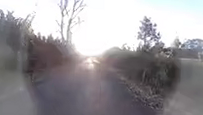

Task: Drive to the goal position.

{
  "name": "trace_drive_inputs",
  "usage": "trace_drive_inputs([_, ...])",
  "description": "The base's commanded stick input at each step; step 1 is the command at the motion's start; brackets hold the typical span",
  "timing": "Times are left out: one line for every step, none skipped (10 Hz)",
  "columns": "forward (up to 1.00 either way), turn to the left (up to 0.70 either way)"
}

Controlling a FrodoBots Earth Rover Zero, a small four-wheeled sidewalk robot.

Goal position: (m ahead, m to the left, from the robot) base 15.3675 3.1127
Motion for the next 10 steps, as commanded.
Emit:
trace_drive_inputs([0.85,0.0])
trace_drive_inputs([0.85,0.0])
trace_drive_inputs([0.85,0.0])
trace_drive_inputs([0.85,0.0])
trace_drive_inputs([0.85,0.0])
trace_drive_inputs([0.85,0.0])
trace_drive_inputs([0.85,0.0])
trace_drive_inputs([0.85,0.0])
trace_drive_inputs([0.85,0.0])
trace_drive_inputs([0.85,0.0])
